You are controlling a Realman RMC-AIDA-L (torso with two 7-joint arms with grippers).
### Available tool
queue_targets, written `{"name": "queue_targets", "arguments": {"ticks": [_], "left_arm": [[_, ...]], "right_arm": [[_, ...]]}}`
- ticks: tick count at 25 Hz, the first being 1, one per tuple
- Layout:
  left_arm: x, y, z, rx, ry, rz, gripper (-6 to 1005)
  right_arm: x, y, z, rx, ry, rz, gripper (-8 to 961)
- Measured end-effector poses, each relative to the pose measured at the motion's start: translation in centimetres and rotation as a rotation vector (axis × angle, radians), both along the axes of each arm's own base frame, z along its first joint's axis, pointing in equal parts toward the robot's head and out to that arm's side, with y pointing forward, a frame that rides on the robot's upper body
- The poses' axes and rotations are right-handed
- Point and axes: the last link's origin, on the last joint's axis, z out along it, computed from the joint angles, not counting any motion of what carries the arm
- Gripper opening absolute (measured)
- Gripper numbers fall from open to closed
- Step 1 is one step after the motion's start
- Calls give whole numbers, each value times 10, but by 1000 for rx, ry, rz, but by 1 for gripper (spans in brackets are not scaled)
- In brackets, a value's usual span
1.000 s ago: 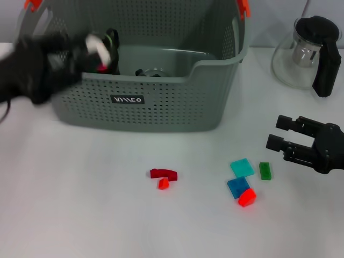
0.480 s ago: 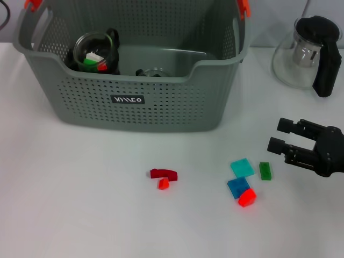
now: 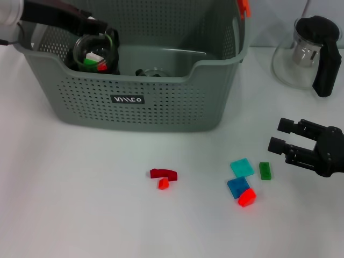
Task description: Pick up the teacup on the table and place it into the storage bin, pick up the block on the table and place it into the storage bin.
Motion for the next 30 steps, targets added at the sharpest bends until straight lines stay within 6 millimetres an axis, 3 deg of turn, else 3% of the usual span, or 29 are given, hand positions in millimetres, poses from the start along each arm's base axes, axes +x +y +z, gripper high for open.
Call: {"name": "queue_targets", "arguments": {"ticks": [17,20,23,30], "left_arm": [[-3,7,-6,57,66,51,488],[3,6,-2,83,22,22,579],[4,-6,12,126,-134,-52,670],[-1,-63,47,139,-835,-395,671]], "right_arm": [[-2,3,0,1,-3,5,759],[-2,3,0,2,-3,5,759],[-2,3,0,3,-4,5,759],[-1,3,0,5,-2,3,759]]}}
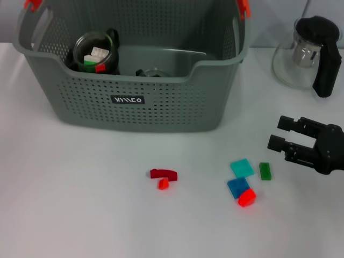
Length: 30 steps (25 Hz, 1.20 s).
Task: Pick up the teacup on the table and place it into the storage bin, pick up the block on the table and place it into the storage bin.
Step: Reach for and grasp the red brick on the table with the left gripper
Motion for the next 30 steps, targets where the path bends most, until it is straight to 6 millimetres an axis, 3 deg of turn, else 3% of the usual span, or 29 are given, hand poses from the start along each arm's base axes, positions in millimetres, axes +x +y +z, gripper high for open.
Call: {"name": "queue_targets", "arguments": {"ticks": [4,16,23,30], "left_arm": [[-13,-21,3,1,-126,-109,664],[-76,-82,-102,-294,385,-127,658],[-89,-89,-140,-412,591,-156,657],[-88,-81,-174,-334,662,-197,656]], "right_arm": [[0,0,0,2,2,1,759],[-1,1,0,-5,2,-1,759],[1,-1,0,-5,2,-6,759],[1,-1,-2,0,1,-11,759]]}}
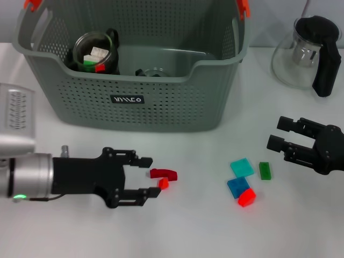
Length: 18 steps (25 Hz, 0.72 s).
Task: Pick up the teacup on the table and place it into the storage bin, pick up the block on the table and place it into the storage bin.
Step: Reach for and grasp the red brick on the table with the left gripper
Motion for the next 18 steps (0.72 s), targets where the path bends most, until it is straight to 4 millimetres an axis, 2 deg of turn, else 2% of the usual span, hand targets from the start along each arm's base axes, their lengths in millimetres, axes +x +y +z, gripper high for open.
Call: {"name": "queue_targets", "arguments": {"ticks": [5,12,17,18], "left_arm": [[-5,15,-18,71,47,-10,656],[-13,21,-32,121,117,-38,655],[-18,23,-40,131,165,-28,483],[-18,24,-42,135,174,-23,478]], "right_arm": [[0,0,0,0,2,-4,759],[1,1,1,6,5,-10,759],[2,0,2,10,7,-16,759],[2,0,2,11,7,-17,759]]}}
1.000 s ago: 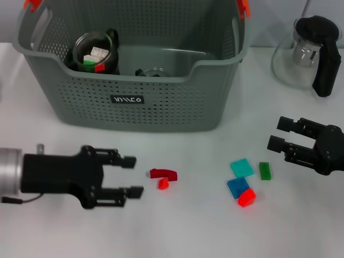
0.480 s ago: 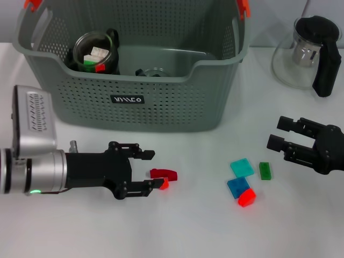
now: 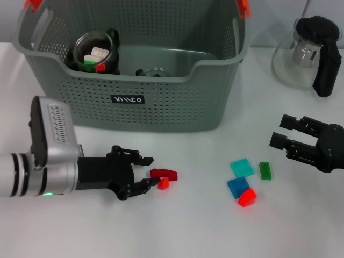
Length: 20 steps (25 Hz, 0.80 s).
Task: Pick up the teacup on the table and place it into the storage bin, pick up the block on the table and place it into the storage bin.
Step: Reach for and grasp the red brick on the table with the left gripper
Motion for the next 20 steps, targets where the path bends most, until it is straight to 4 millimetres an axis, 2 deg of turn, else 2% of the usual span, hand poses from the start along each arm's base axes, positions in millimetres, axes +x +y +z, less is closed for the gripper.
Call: {"name": "queue_targets", "arguments": {"ticks": [9,18,20], "left_arm": [[0,6,-12,16,16,26,456],[3,5,-13,0,2,27,448],[3,5,-13,-3,5,24,358]], "right_arm": [[1,0,-1,-3,4,-5,759],[2,-1,0,-5,2,-9,759],[2,-1,0,-5,2,-9,759]]}}
